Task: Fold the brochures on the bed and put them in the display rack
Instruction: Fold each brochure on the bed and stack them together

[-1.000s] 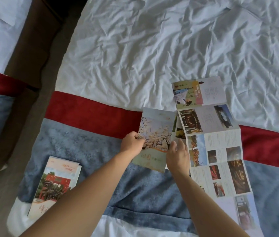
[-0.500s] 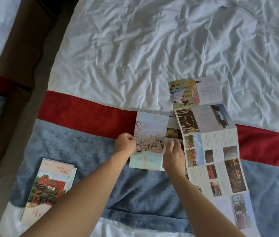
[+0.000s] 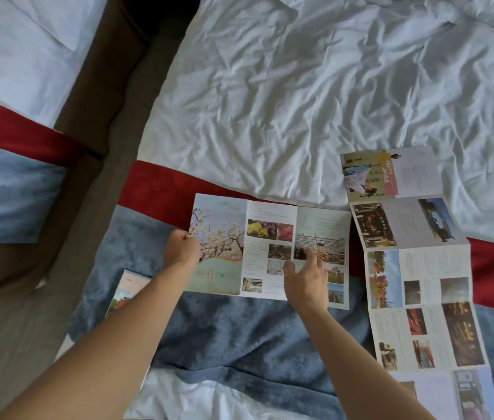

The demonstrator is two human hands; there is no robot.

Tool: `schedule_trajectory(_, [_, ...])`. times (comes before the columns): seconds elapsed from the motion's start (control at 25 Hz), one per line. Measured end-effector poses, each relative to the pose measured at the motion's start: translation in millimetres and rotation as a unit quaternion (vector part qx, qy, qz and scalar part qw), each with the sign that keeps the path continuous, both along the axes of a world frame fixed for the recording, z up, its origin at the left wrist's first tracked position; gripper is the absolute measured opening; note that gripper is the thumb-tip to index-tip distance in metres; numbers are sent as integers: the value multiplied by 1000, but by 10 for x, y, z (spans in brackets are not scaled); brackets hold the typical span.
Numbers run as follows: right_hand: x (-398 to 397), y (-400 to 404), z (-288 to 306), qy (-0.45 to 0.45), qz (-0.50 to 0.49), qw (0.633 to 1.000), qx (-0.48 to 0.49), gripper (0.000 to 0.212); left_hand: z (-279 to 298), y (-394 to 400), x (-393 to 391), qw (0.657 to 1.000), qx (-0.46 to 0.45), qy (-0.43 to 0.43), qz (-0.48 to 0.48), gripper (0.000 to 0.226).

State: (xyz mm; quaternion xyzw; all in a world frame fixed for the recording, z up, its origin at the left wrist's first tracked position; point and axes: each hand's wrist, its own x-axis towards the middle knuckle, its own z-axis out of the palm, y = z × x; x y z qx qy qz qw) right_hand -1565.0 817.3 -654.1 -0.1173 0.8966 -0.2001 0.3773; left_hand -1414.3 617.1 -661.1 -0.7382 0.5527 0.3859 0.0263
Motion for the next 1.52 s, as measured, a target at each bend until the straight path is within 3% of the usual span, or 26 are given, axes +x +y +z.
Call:
schedule_trajectory(0.28, [-139, 86, 67, 21, -42, 999, 5, 61, 79, 452, -540, 987, 59, 143, -46, 9])
schedule_trajectory(0.4, [-251, 186, 144, 29, -172, 984, -22, 73, 46, 731, -822, 981, 82, 156, -79, 6])
schedule_trajectory(0.6, [-409, 365, 125, 8, -221, 974, -39, 79, -123, 1038, -1057, 977, 106, 133, -125, 9])
schedule_trajectory(0.84, [-427, 399, -21, -5, -309, 951, -25, 72, -218, 1159, -1107, 964, 126, 137, -192, 49])
schedule_trajectory(1.04, [-401, 397, -78, 2, -223, 975, -9, 54, -237, 1194, -1029, 920, 67, 118, -368, 64])
schedule_trajectory(1.32, [-248, 301, -84, 19, -80, 997, 5, 58, -160, 1058, -815, 929, -8, 73, -364, 56])
schedule_trajectory(1.52, [194, 176, 128, 43, 46, 997, 40, 79, 45, 904, -404, 927, -42, 62, -367, 44])
